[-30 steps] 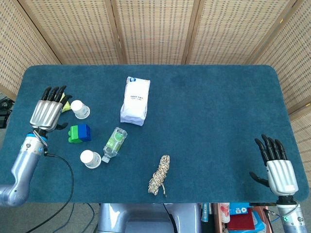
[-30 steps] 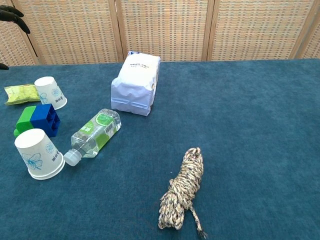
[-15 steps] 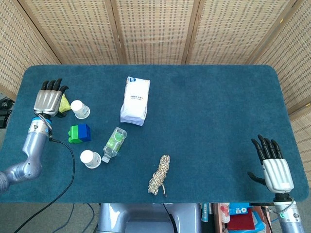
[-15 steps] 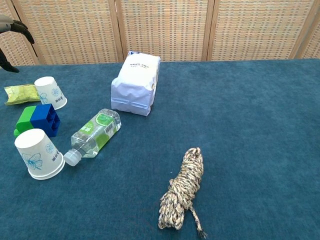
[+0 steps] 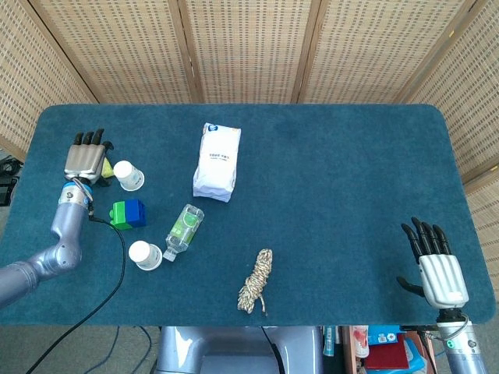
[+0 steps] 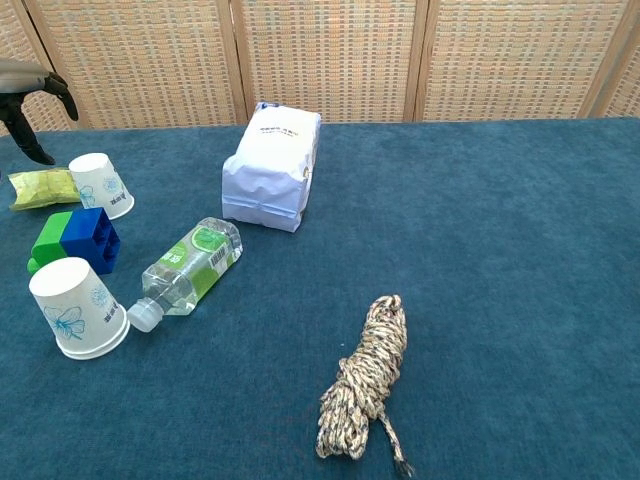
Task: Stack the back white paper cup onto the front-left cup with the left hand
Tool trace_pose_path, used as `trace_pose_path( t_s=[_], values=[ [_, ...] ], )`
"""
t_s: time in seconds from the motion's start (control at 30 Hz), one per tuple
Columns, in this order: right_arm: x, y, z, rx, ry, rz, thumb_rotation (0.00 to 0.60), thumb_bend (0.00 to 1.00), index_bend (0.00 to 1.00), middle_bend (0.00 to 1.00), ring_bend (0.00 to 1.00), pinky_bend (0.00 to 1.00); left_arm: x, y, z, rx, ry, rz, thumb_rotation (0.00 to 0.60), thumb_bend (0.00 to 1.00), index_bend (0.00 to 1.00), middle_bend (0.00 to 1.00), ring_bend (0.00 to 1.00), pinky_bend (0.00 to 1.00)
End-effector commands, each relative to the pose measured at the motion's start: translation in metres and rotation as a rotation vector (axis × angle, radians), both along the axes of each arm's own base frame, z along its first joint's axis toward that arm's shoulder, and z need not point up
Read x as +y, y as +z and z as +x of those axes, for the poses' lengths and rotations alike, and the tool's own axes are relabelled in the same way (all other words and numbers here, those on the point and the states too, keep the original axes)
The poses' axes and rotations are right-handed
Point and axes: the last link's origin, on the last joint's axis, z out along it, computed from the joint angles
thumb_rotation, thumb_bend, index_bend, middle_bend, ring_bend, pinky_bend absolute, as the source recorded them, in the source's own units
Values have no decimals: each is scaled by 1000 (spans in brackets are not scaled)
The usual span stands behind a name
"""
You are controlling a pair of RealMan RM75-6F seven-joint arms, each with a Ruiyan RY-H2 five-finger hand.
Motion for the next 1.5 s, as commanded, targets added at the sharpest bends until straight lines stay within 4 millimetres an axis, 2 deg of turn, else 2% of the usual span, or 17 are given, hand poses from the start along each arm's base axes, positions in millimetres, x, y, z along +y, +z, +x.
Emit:
trace_pose_path(
  t_s=[0.03,0.47,0.63,0.83,1.03,1.17,1.33,1.47,1.5],
  values=[
    [-1,-2,0,6,-1,4,600,45,0,0,0,0,6,-10,-2,-10,18,-17,600,209,258,0,0,0],
    [-1,-6,1,15,1,15,600,45,0,0,0,0,17,-33,-3,-24,33,-52,600,208,268,0,0,0],
    [-1,-6,0,17,1,13,600,45,0,0,0,0,19,-38,-4,-15,33,-58,600,208,347,0,0,0],
    [-1,-6,0,15,4,8,600,45,0,0,0,0,20,-40,-5,-16,34,-57,600,208,488,0,0,0],
    [0,-5,1,12,12,3,600,45,0,0,0,0,19,-37,0,-45,16,-48,600,208,502,0,0,0],
    [0,-6,1,12,11,6,600,45,0,0,0,0,15,-26,16,-93,-32,-50,600,208,502,0,0,0],
    [1,-7,2,14,15,12,600,45,0,0,0,0,-4,-3,40,-113,-118,-77,600,208,502,0,0,0],
    [2,-9,3,14,21,22,600,45,0,0,0,0,-30,25,67,-168,-197,-87,600,209,502,0,0,0],
    [3,-9,4,11,24,21,600,45,0,0,0,0,-46,37,79,-203,-230,-104,600,209,502,0,0,0]
  ],
)
